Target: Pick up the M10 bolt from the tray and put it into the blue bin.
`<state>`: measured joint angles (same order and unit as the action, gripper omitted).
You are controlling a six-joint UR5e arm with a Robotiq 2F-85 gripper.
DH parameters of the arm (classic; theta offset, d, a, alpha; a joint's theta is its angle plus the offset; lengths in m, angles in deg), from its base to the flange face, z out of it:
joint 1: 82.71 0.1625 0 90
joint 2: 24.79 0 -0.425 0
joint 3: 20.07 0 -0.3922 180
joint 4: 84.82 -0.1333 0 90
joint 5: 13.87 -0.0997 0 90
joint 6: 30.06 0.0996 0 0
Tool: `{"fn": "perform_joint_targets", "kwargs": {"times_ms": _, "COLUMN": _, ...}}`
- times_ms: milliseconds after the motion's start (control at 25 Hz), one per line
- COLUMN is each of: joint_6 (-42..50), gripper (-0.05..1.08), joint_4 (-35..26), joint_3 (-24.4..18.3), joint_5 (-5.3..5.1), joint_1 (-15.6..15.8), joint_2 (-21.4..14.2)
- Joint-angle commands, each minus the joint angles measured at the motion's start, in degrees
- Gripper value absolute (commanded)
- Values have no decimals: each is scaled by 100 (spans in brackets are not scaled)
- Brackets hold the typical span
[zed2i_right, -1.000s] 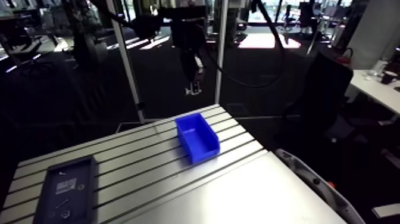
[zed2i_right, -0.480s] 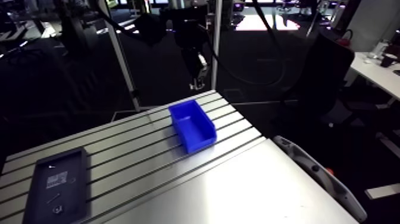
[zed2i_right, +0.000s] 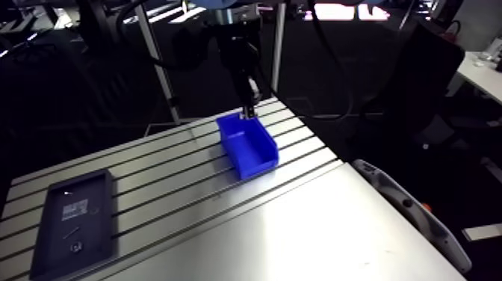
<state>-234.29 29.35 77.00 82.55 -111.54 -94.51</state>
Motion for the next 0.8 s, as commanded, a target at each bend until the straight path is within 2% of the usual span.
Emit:
{"fn": "perform_joint_targets", "kwargs": {"times_ms": 40, "joint_6": 149, "gripper": 103, "joint_4": 206, "joint_3": 45, "joint_5": 31, "joint_1": 97, "joint_2": 280}}
{"fn": "perform_joint_targets", "kwargs": {"times_ms": 240, "joint_6": 175, "gripper": 102, "joint_4": 321, "joint_3": 150, "joint_5": 39, "joint_1": 105, "joint_2": 395}}
{"fn": "perform_joint_targets", "kwargs": {"times_ms": 400, "joint_6": 166, "gripper": 102, "joint_4": 611, "joint_3": 344, "joint_5": 171, "joint_1": 114, "joint_2": 439}}
{"fn": "perform_joint_targets", "kwargs": {"times_ms": 600, "joint_6": 166, "gripper": 101, "joint_4": 725, "joint_3": 379, "joint_5": 180, "joint_1": 123, "joint_2": 553}}
{"fn": "perform_joint_targets", "kwargs": {"times_ms": 800, "joint_6": 175, "gripper": 101, "joint_4": 725, "joint_3": 405, "joint_5": 259, "joint_1": 123, "joint_2": 676}}
